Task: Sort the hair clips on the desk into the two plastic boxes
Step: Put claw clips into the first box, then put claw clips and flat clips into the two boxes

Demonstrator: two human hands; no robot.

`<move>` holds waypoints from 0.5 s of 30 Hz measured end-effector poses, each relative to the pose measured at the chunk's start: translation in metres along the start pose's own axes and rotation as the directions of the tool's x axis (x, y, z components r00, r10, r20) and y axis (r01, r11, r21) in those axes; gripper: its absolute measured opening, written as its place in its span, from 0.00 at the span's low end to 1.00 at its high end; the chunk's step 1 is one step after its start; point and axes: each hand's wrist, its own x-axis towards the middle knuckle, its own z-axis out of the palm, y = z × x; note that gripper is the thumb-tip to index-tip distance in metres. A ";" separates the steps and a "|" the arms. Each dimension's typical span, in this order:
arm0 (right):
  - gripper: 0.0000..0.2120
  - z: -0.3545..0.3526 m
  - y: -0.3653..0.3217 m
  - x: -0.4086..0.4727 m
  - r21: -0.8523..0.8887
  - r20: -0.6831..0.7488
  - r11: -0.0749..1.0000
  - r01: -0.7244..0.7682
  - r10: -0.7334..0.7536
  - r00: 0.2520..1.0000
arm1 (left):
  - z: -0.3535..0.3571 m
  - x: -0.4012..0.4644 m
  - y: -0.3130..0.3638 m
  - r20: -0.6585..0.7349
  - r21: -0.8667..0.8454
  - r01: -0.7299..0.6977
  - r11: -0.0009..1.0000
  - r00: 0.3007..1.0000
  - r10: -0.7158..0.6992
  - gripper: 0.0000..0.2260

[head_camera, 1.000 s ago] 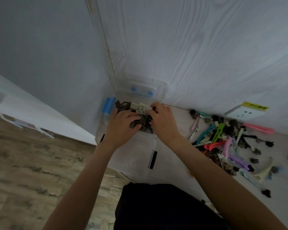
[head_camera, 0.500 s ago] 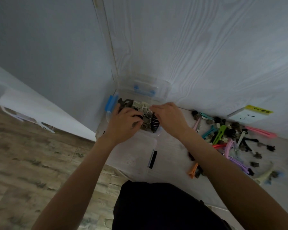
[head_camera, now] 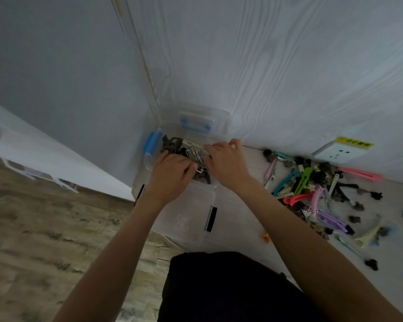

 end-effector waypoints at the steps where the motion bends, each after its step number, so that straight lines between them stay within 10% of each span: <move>1: 0.20 0.000 -0.001 -0.001 0.022 0.053 0.999 0.024 -0.025 0.998 | 0.000 0.002 0.004 -0.041 -0.025 -0.002 1.000 0.999 0.001 0.21; 9: 0.15 -0.033 0.052 -0.082 0.570 -0.200 0.810 -0.139 0.301 0.932 | -0.001 0.017 0.084 -0.273 -0.287 -0.045 0.957 0.961 -0.037 0.11; 15: 0.11 -0.021 0.123 -0.205 0.495 -0.129 0.707 -0.505 0.635 0.762 | 0.052 0.032 0.174 0.154 -0.464 -0.127 0.876 0.963 0.222 0.15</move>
